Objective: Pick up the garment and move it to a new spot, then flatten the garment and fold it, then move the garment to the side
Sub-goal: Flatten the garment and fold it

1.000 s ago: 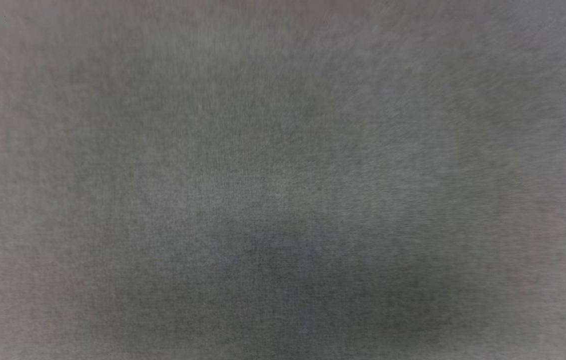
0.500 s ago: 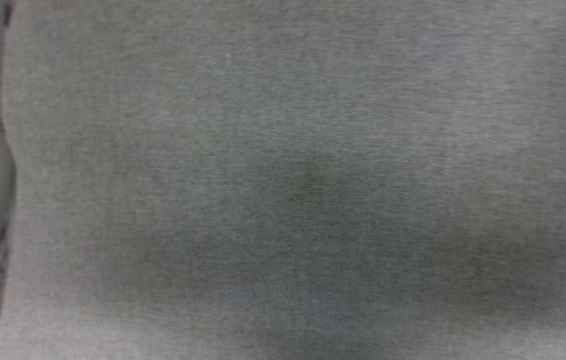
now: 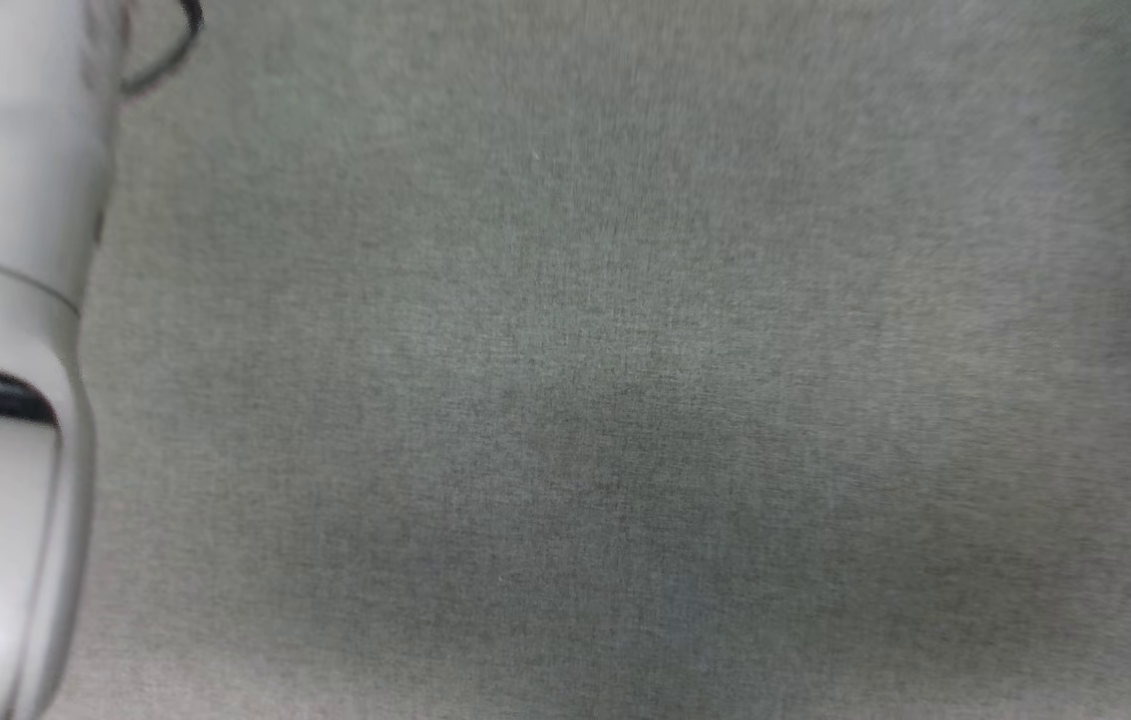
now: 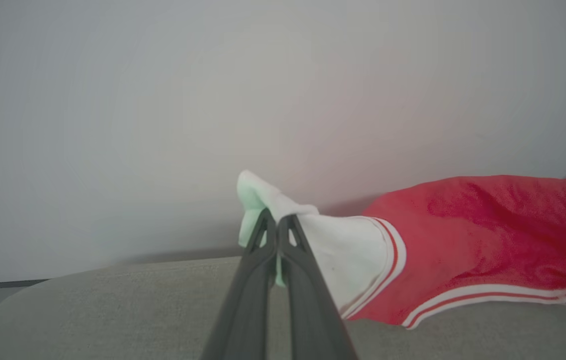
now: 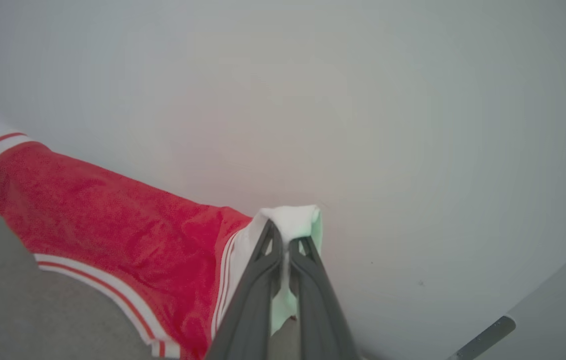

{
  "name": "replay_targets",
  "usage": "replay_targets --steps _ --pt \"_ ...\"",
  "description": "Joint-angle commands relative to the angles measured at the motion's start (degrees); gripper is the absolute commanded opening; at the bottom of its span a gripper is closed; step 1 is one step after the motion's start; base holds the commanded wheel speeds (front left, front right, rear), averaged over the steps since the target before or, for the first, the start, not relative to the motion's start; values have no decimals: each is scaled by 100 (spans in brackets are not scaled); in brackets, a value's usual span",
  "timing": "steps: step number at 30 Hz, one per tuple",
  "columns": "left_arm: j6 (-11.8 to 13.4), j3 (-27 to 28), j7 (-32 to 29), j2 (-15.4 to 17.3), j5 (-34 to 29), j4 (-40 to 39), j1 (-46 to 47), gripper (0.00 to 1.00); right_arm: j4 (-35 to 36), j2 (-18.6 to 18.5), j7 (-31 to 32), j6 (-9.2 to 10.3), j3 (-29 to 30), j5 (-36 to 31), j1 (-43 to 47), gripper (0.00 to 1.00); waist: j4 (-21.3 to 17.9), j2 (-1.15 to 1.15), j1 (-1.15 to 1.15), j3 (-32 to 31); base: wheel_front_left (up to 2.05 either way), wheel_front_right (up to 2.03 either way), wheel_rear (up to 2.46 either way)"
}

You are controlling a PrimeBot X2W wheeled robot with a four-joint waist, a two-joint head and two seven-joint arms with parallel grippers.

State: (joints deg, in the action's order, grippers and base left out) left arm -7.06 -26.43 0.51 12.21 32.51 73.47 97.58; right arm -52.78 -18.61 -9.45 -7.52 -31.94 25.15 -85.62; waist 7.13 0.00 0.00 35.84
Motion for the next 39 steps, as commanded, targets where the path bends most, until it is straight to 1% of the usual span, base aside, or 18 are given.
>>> replay_targets --steps 1,3,8,12,16,21,27,29,33,37,39 --pt "-7 -30 -10 38 -21 11 -136 0 66 -109 62 6 -115 136 136 0 -107 0 0 -720 0 0 0" --pt "-30 -128 -44 52 -44 15 -424 0 297 -369 256 6 -511 504 422 0 -88 0 0 -1009 0 0 0" --pt "-43 -330 -124 46 43 -40 -1174 0 933 -985 628 6 -1151 1352 1150 0 2 0 0 -1619 0 0 0" --pt "-40 -577 -176 128 139 -307 -1796 0 1411 -1504 845 6 -1446 1880 1660 0 116 0 0 -2078 0 0 0" --pt "-40 -803 -366 250 426 -674 -2527 0 1878 -1919 1084 6 -1702 2300 2212 0 221 0 0 -2504 0 0 0" --pt "-37 -1087 -523 634 678 -1255 -3351 0 2471 -2418 1240 6 -1869 2599 2873 0 317 0 0 -2937 0 0 0" --pt "-37 -1148 -633 1026 927 -1954 -4267 0 3122 -2927 1308 6 -1867 2653 3680 0 374 0 0 -3247 0 0 0" --pt "41 -1138 -681 1142 961 -2234 -4575 0 3302 -3063 1318 6 -1808 2629 3961 0 380 0 0 -3301 0 0 0" --pt "297 -1113 -812 1347 1098 -2976 -5232 0 3630 -3232 1364 6 -1650 2620 4575 0 374 0 0 -3362 0 0 0" --pt "658 -1068 -971 1605 1209 -3829 -5924 0 3859 -3268 1393 6 -1367 2609 5222 0 346 0 0 -3385 0 0 0" --pt "852 -1023 -1015 1696 1292 -4306 -6268 0 3945 -3231 1434 6 -1210 2643 5594 0 331 0 0 -3380 0 0 0"
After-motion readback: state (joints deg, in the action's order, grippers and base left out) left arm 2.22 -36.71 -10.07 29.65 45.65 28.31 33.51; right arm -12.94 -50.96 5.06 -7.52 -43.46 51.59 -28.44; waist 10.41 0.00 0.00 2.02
